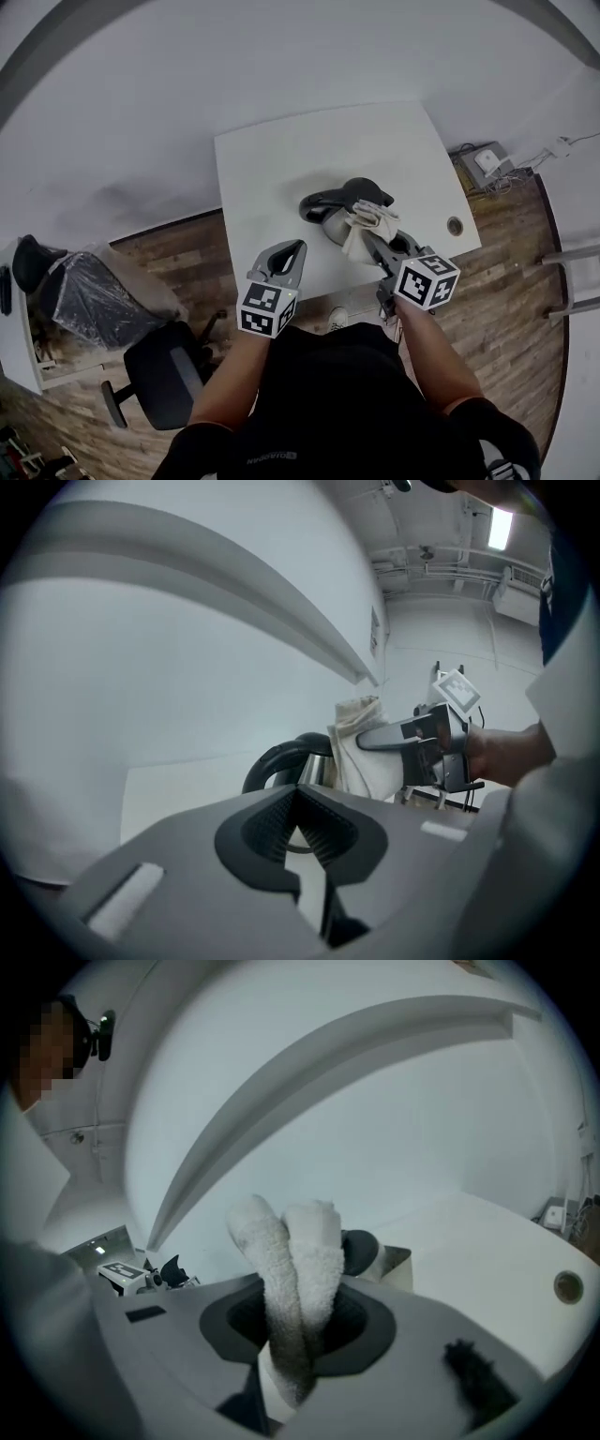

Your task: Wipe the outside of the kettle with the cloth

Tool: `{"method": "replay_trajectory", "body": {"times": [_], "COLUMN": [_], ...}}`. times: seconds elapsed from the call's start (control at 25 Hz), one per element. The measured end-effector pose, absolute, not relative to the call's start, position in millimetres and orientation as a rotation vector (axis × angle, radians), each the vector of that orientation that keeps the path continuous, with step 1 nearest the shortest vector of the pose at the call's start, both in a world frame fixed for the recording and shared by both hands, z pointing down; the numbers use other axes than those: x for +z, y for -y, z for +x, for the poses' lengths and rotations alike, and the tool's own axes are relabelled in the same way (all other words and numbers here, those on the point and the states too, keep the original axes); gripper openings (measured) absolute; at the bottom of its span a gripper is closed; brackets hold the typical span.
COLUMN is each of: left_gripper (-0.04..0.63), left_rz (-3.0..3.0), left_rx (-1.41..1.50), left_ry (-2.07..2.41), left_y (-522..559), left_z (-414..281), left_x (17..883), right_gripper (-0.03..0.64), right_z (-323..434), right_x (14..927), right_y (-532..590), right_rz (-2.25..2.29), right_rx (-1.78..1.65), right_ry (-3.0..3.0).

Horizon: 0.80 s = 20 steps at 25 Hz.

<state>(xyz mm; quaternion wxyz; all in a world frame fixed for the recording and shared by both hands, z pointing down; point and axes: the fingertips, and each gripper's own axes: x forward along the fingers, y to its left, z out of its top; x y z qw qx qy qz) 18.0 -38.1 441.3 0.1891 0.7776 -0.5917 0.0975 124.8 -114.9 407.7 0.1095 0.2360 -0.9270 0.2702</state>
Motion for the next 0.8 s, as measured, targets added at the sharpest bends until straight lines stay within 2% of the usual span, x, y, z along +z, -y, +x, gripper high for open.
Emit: {"method": "replay_trajectory", "body": {"times": [0.28, 0.48, 0.8], "left_gripper": [0.008, 0.008, 0.008], "left_rz": [1.997, 1.973, 2.102], "left_rx": [0.295, 0.269, 0.133], "left_ry": [1.829, 1.873, 1.828], "left_y": [-47.3, -97.6, -150.5], "left_z": [35.2, 30.5, 62.8], "left_x": [428.5, 404.3, 385.4], "right_gripper": [0.097, 0.097, 0.097], "right_z": [116.4, 106.1, 168.6], "right_x": [408.9, 387.8, 378.5], "right_y": [66.6, 34.0, -61.6], "right_rz": [0.356, 0.310, 0.420], "right_rx": [0.672, 0.644, 0.617], "right_ry": [2.741, 2.796, 2.780]}}
